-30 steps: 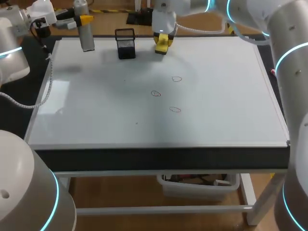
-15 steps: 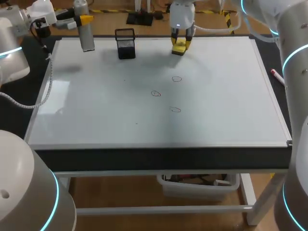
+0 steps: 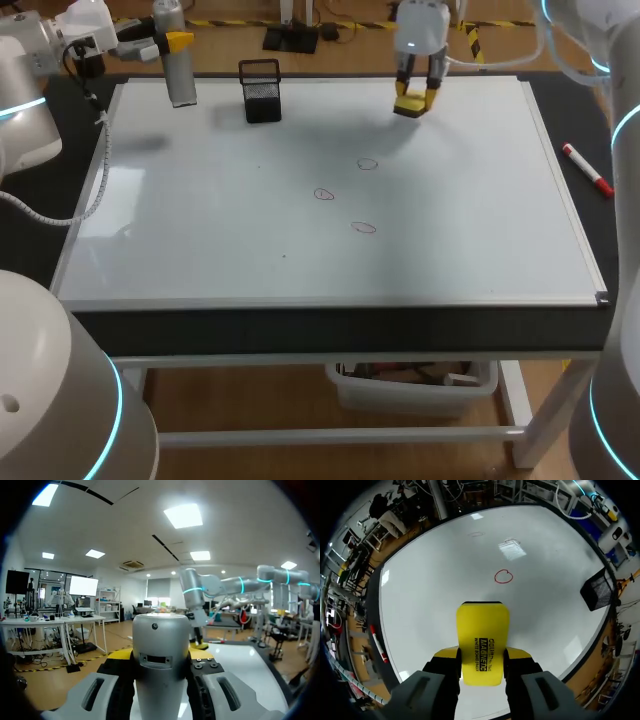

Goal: Pick up the inspection probe, press it on each red-marked spot on the whiteboard one by one, put down the probe, pick up the eraser, and wipe off all the red marks.

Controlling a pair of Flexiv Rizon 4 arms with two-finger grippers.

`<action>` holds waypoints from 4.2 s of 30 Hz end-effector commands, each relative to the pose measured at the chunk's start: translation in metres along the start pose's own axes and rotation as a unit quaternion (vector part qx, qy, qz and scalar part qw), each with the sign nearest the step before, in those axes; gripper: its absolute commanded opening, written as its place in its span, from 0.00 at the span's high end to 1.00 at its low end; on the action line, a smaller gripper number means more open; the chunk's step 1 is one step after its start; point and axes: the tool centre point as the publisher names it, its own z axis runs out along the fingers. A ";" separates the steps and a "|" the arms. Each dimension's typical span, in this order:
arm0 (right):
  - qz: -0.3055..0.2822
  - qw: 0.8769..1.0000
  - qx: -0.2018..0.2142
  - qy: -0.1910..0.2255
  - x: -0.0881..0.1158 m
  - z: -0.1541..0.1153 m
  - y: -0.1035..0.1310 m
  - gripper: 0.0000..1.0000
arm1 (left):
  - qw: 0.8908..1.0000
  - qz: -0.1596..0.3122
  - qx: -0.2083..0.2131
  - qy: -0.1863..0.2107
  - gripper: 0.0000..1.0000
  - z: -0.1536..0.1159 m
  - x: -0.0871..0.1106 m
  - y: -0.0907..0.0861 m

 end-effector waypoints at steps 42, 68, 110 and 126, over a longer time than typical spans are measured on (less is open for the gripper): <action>0.121 0.987 0.105 0.020 0.107 -0.014 0.010 1.00 | 1.000 0.002 0.001 -0.002 1.00 0.000 0.001 -0.001; 0.125 0.988 0.089 0.018 0.107 -0.013 0.006 1.00 | 1.000 0.002 0.001 -0.002 1.00 0.000 0.001 -0.001; 0.125 0.988 0.089 0.018 0.107 -0.013 0.006 1.00 | 0.972 -0.048 0.061 0.224 1.00 0.094 0.214 0.009; 0.125 0.988 0.089 0.018 0.107 -0.013 0.006 1.00 | 0.959 -0.043 0.083 0.266 1.00 0.118 0.268 0.034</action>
